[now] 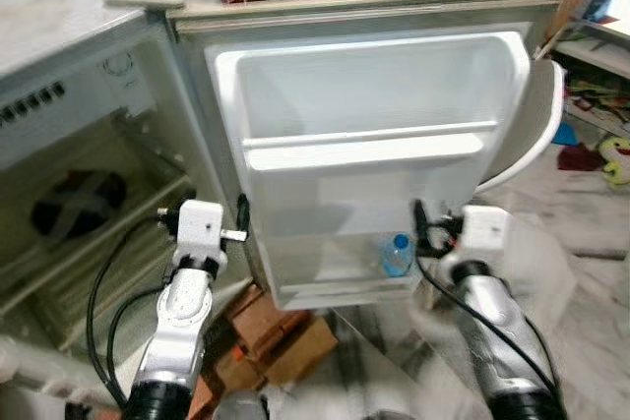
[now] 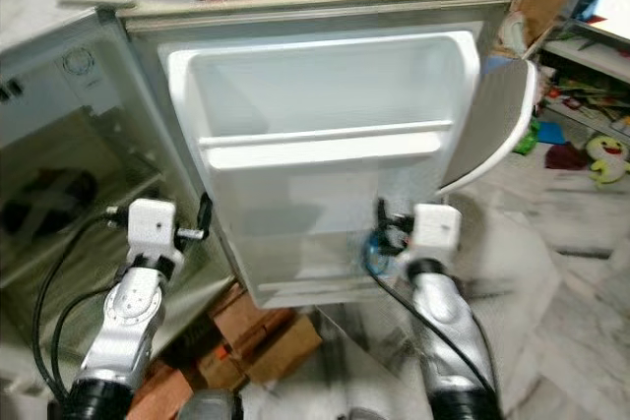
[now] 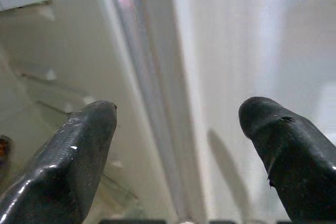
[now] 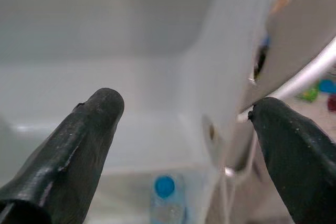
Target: Restocking fridge
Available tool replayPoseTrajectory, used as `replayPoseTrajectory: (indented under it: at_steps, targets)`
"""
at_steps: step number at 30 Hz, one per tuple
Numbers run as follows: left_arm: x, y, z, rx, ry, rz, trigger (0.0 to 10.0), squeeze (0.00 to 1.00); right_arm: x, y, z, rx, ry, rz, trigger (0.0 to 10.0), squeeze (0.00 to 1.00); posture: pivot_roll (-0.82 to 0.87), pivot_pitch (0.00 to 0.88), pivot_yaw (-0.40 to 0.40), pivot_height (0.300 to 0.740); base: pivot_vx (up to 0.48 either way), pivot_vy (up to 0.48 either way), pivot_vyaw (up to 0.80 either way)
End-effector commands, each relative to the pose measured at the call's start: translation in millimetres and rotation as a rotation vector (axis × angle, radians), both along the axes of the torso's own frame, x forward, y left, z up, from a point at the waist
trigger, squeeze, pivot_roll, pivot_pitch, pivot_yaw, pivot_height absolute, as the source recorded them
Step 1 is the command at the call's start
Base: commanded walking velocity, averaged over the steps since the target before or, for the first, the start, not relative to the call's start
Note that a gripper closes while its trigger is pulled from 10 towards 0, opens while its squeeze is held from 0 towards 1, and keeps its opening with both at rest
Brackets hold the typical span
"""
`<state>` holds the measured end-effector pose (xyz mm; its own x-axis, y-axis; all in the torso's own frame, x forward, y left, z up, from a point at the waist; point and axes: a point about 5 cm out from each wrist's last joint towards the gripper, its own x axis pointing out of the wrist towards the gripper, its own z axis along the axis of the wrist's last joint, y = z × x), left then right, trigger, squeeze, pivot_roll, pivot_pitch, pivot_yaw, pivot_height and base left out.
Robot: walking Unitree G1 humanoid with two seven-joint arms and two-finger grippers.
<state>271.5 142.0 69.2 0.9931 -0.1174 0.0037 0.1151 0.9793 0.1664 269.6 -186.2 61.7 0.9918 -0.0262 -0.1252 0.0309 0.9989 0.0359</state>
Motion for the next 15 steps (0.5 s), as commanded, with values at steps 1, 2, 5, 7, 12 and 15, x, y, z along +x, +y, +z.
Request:
replayPoseTrajectory:
  at_steps: [1, 2, 5, 7, 12, 15]
  targets:
    - [-2.2, -5.0, 0, 0.011, -0.004, -0.034, 10.0, 0.0, 3.4, 16.0, 5, 0.013, -0.01, 0.062, 10.0, 0.0, 0.02, 0.0, 0.014, 0.74, 0.0, -0.48, 0.0]
    - [-3.0, -4.9, -1, 0.016, -0.002, -0.038, 10.0, 0.0, 3.3, 22.4, 5, -0.004, -0.007, 0.105, 10.0, 0.0, 0.02, 0.0, 0.014, 0.74, 0.0, -0.48, 0.0]
    - [-3.4, -5.3, -1, 0.018, -0.005, -0.041, 10.0, 0.0, 2.8, 32.8, 8, -0.006, -0.03, 0.188, 10.0, 0.0, 0.02, 0.0, 0.013, 0.74, 0.0, -0.48, 0.0]
    - [-3.4, -5.7, 0, 0.017, -0.006, -0.042, 10.0, 0.0, 1.8, 39.9, 11, -0.052, -0.07, 0.269, 10.0, 0.0, 0.02, 0.0, 0.013, 0.74, 0.0, -0.48, 0.0]
    - [-4.1, -7.1, -1, 0.018, -0.008, -0.044, 10.0, 0.0, -0.3, 47.2, 14, -0.032, -0.067, 0.373, 10.0, 0.0, 0.02, 0.0, 0.014, 0.74, 0.0, -0.48, 0.0]
    - [-4.8, -8.1, -1, 0.02, -0.008, -0.051, 10.0, 0.0, 0.8, 43.9, 15, 0.006, -0.045, 0.365, 10.0, 0.0, 0.02, 0.0, 0.015, 0.74, 0.0, -0.48, 0.0]
